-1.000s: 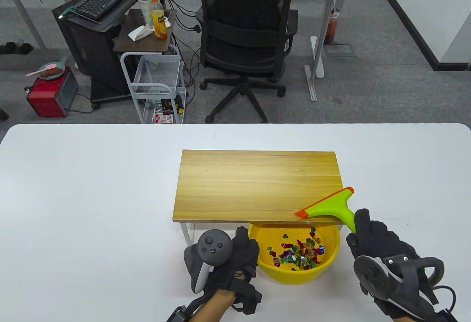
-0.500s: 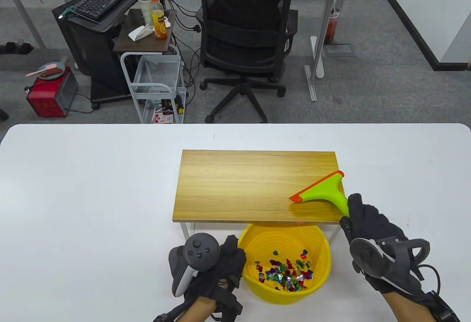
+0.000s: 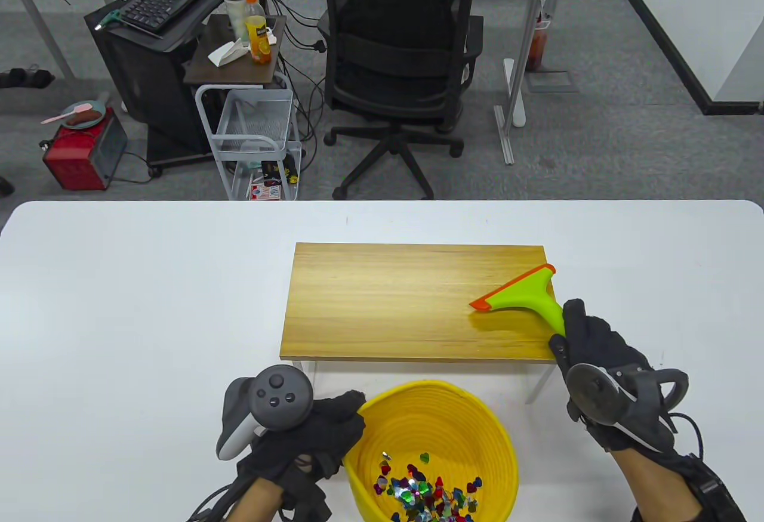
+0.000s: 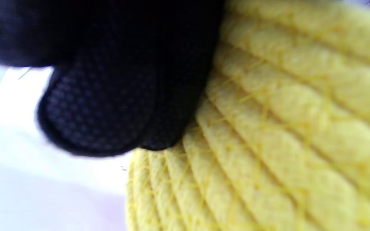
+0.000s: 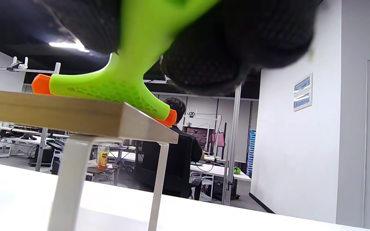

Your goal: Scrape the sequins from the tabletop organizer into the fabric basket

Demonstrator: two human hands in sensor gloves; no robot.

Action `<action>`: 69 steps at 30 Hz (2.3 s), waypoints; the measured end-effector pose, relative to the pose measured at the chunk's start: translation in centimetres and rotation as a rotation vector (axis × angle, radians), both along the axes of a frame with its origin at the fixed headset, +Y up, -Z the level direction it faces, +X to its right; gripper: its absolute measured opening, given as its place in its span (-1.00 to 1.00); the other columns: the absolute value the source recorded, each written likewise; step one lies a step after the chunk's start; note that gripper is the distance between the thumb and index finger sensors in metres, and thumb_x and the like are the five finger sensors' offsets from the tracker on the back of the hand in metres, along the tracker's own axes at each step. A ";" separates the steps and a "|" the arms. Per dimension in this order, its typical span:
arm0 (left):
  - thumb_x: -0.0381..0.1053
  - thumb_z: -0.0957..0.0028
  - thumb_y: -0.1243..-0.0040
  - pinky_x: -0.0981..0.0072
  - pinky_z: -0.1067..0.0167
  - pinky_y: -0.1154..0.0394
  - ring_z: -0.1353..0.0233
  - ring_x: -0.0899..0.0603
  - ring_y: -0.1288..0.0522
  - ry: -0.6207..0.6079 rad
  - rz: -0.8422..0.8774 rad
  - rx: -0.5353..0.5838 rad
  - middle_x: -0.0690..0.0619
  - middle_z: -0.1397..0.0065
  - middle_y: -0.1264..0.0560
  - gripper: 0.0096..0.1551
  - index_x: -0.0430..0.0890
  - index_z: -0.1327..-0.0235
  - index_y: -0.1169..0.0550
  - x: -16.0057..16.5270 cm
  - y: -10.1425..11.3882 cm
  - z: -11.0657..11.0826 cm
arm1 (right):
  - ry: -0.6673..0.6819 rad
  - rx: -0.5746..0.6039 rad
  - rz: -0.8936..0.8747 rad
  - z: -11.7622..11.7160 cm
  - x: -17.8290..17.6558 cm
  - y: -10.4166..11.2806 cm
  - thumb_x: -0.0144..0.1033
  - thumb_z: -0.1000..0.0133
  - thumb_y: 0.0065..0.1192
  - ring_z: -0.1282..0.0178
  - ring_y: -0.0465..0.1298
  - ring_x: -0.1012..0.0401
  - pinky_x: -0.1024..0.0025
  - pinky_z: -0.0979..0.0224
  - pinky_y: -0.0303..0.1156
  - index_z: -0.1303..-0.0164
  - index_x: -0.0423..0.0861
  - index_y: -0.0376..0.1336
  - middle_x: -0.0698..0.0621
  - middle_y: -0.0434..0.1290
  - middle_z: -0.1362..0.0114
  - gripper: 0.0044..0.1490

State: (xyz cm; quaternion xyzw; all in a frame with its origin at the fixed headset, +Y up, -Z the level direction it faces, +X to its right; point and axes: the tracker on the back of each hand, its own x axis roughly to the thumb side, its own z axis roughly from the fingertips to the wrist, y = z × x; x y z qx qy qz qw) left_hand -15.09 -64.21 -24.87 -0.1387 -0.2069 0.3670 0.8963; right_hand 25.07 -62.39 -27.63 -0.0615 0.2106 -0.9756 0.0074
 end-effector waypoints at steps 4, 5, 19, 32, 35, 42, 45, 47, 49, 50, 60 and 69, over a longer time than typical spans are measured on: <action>0.04 -0.07 -0.20 -0.02 0.52 -0.70 0.50 -0.23 -0.79 -0.031 0.085 0.032 -0.23 0.38 -0.82 -0.46 -0.35 -0.09 -0.55 -1.4 1.7 0.2 | 0.001 -0.014 -0.016 -0.3 0.0 0.0 -0.05 -0.29 0.17 0.08 0.66 -0.01 0.21 0.05 0.62 -0.59 -0.21 0.12 -0.22 0.47 -0.35 -0.24; 0.04 -0.08 -0.20 -0.01 0.52 -0.71 0.50 -0.23 -0.79 -0.023 0.099 0.042 -0.23 0.38 -0.82 -0.45 -0.35 -0.09 -0.55 -1.7 2.0 0.2 | 0.001 -0.016 -0.016 -0.3 0.0 0.0 -0.06 -0.29 0.17 0.07 0.65 -0.02 0.20 0.04 0.62 -0.60 -0.21 0.11 -0.23 0.47 -0.36 -0.24; 0.06 -0.06 -0.22 0.00 0.55 -0.71 0.53 -0.22 -0.79 0.605 0.211 0.245 -0.23 0.42 -0.80 -0.40 -0.42 -0.06 -0.50 -9.6 4.9 -2.6 | 0.029 -0.023 -0.025 -0.8 -0.4 0.0 -0.08 -0.29 0.16 0.02 0.64 -0.03 0.17 -0.02 0.61 -0.61 -0.22 0.08 -0.24 0.44 -0.39 -0.22; 0.06 -0.03 -0.23 -0.02 0.54 -0.71 0.52 -0.23 -0.79 1.063 0.147 0.347 -0.24 0.41 -0.80 -0.36 -0.42 -0.09 -0.46 -15.4 3.1 -5.0 | 0.060 0.004 -0.041 -1.0 -0.4 -0.1 -0.08 -0.29 0.16 0.02 0.64 -0.03 0.17 -0.02 0.61 -0.61 -0.22 0.08 -0.24 0.44 -0.39 -0.23; 0.05 -0.02 -0.22 -0.03 0.54 -0.71 0.52 -0.24 -0.79 1.138 0.197 0.328 -0.25 0.41 -0.80 -0.35 -0.43 -0.11 -0.44 -16.2 1.9 -5.3 | 0.072 0.006 -0.042 -1.0 -0.6 -0.4 -0.08 -0.29 0.17 0.02 0.64 -0.03 0.17 -0.02 0.61 -0.61 -0.22 0.09 -0.23 0.44 -0.38 -0.23; 0.05 -0.03 -0.20 -0.03 0.51 -0.72 0.49 -0.24 -0.80 1.245 0.269 0.260 -0.25 0.38 -0.79 -0.34 -0.44 -0.13 -0.41 -17.8 -0.7 -5.6 | 0.085 0.008 -0.035 -1.0 -0.6 -1.0 -0.07 -0.29 0.17 0.02 0.64 -0.03 0.17 -0.02 0.62 -0.61 -0.22 0.09 -0.23 0.44 -0.38 -0.23; 0.04 -0.03 -0.20 -0.04 0.51 -0.72 0.48 -0.24 -0.80 1.283 0.273 0.227 -0.26 0.37 -0.79 -0.34 -0.44 -0.13 -0.40 -18.6 -1.8 -5.6 | 0.088 0.012 -0.036 -1.0 -0.6 -1.0 -0.07 -0.29 0.17 0.02 0.64 -0.03 0.17 -0.02 0.62 -0.61 -0.22 0.09 -0.23 0.44 -0.38 -0.23; 0.04 -0.03 -0.19 -0.04 0.50 -0.72 0.47 -0.25 -0.80 1.303 0.269 0.202 -0.26 0.36 -0.79 -0.34 -0.44 -0.14 -0.39 -19.1 -2.6 -5.7 | 0.092 0.015 -0.037 -1.0 -0.7 -1.0 -0.07 -0.29 0.17 0.02 0.64 -0.03 0.17 -0.02 0.62 -0.61 -0.22 0.09 -0.23 0.44 -0.38 -0.23; 0.04 -0.03 -0.19 -0.05 0.49 -0.72 0.46 -0.25 -0.80 1.324 0.268 0.179 -0.27 0.35 -0.79 -0.33 -0.44 -0.15 -0.38 -19.5 -3.4 -5.7 | 0.095 0.019 -0.035 -0.9 -0.7 -1.0 -0.07 -0.29 0.17 0.02 0.64 -0.03 0.17 -0.02 0.62 -0.61 -0.22 0.09 -0.23 0.44 -0.38 -0.23; 0.04 -0.03 -0.19 -0.05 0.48 -0.72 0.46 -0.25 -0.80 1.336 0.256 0.165 -0.27 0.34 -0.79 -0.33 -0.44 -0.15 -0.38 -19.7 -4.0 -5.7 | 0.097 0.021 -0.035 -0.9 -0.8 -1.1 -0.07 -0.29 0.17 0.02 0.64 -0.03 0.17 -0.02 0.62 -0.61 -0.22 0.09 -0.23 0.44 -0.38 -0.23; 0.03 -0.03 -0.18 -0.07 0.45 -0.71 0.42 -0.28 -0.80 1.396 0.201 0.046 -0.29 0.31 -0.78 -0.33 -0.43 -0.18 -0.37 -21.1 -9.1 -5.3 | 0.107 0.030 -0.019 -0.7 -1.3 -1.3 -0.07 -0.29 0.17 0.02 0.64 -0.03 0.17 -0.02 0.61 -0.61 -0.22 0.09 -0.23 0.44 -0.39 -0.23; 0.03 -0.04 -0.19 -0.09 0.40 -0.71 0.38 -0.29 -0.79 1.385 0.144 0.008 -0.30 0.27 -0.77 -0.31 -0.43 -0.19 -0.35 -21.4 -11.3 -5.3 | 0.105 0.037 -0.010 -0.6 -1.4 -1.3 -0.07 -0.29 0.18 0.02 0.64 -0.03 0.17 -0.02 0.61 -0.61 -0.22 0.09 -0.23 0.44 -0.38 -0.22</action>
